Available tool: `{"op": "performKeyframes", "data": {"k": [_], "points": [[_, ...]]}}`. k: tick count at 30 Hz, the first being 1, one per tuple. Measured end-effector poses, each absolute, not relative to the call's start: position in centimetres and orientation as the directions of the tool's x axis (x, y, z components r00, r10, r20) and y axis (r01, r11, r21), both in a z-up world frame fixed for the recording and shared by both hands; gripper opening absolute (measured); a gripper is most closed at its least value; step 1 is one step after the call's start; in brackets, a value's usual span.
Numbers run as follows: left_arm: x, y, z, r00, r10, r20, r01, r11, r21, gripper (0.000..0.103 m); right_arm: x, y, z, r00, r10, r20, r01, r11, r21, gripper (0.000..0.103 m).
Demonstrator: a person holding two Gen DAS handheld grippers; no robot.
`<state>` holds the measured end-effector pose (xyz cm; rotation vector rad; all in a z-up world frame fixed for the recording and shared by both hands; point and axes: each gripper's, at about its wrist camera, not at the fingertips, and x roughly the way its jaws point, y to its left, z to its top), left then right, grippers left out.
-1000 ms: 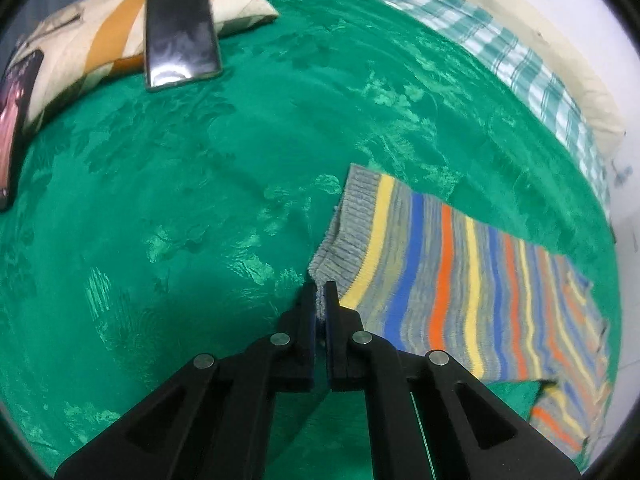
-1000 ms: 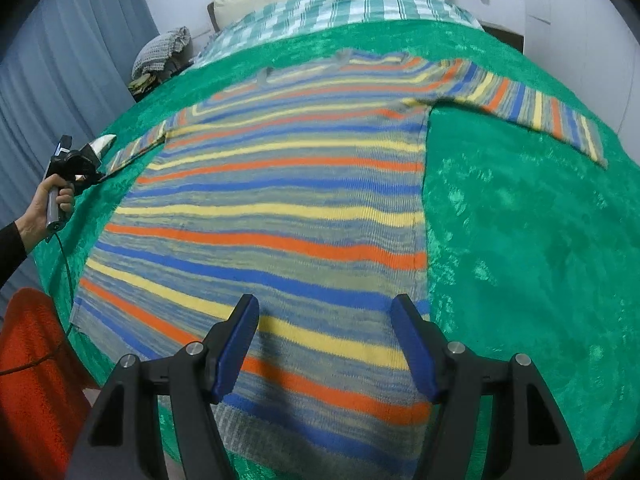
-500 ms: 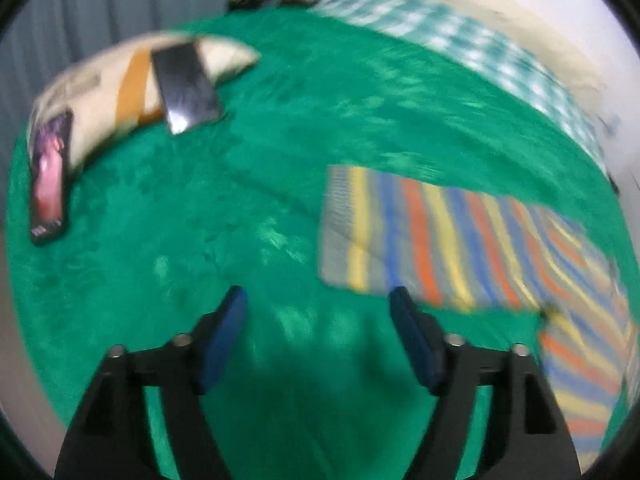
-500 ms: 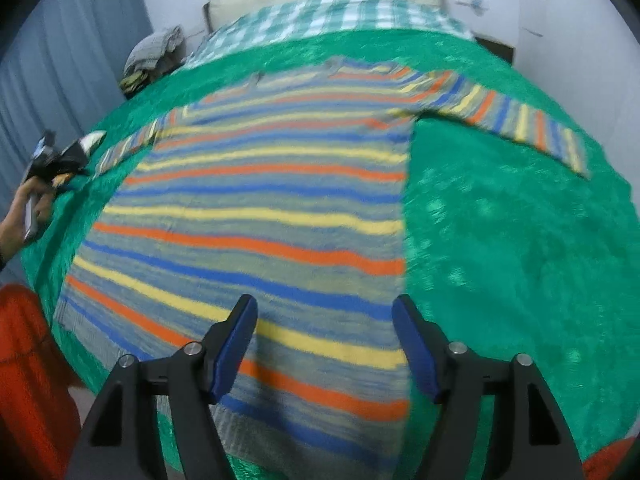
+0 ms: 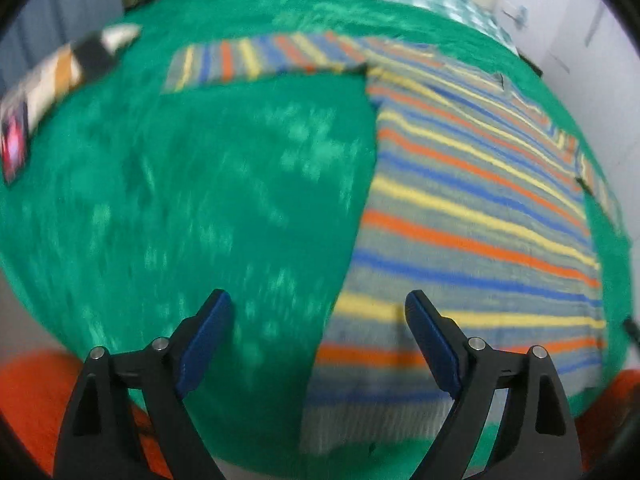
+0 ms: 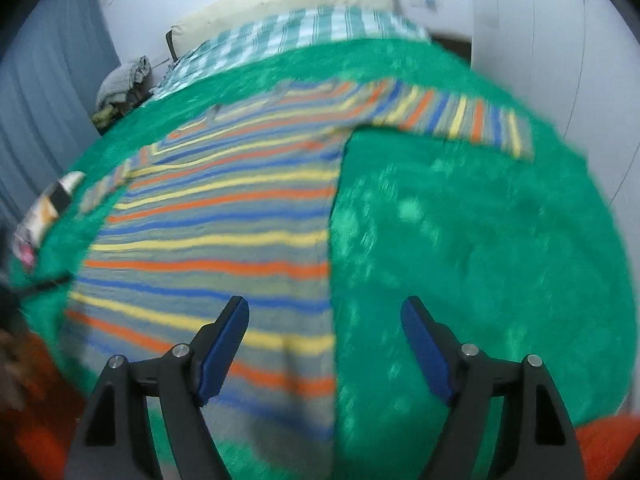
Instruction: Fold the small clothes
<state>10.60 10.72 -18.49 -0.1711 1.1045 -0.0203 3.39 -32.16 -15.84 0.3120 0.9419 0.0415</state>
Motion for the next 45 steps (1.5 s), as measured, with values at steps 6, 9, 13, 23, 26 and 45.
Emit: {"op": "performKeyframes", "data": {"k": [6, 9, 13, 23, 26, 45], "points": [[8.2, 9.7, -19.9, 0.345, -0.159, -0.925, 0.039, 0.987, -0.155, 0.055, 0.7, -33.2, -17.6, 0.457, 0.292, -0.84, 0.131, 0.912, 0.388, 0.078], [7.9, 8.0, -20.3, 0.305, -0.197, -0.932, 0.115, 0.979, -0.17, 0.003, 1.6, -32.2, -19.1, 0.392, 0.369, -0.843, 0.097, 0.895, 0.436, 0.068], [7.1, 8.0, -19.1, 0.298, -0.2, -0.933, 0.125, 0.978, -0.169, 0.002, 2.0, -31.0, -20.8, 0.316, 0.387, -0.866, 0.074, 0.9, 0.429, 0.01], [6.5, 8.0, -20.3, 0.23, -0.16, -0.96, 0.13, 0.983, -0.133, 0.01, 2.1, -30.3, -21.0, 0.228, 0.238, -0.944, 0.061, 0.964, 0.257, 0.011], [5.2, 8.2, -18.4, 0.301, -0.1, -0.948, 0.113, 0.991, -0.069, 0.046, 1.7, -29.2, -19.6, 0.269, 0.197, -0.943, 0.024, 0.977, 0.211, 0.033], [11.7, 8.2, -19.9, 0.499, 0.105, -0.86, -0.09, 0.994, 0.069, 0.101, 8.1, -34.2, -20.9, 0.522, -0.115, -0.845, 0.263, 0.964, 0.031, 0.087]]}}
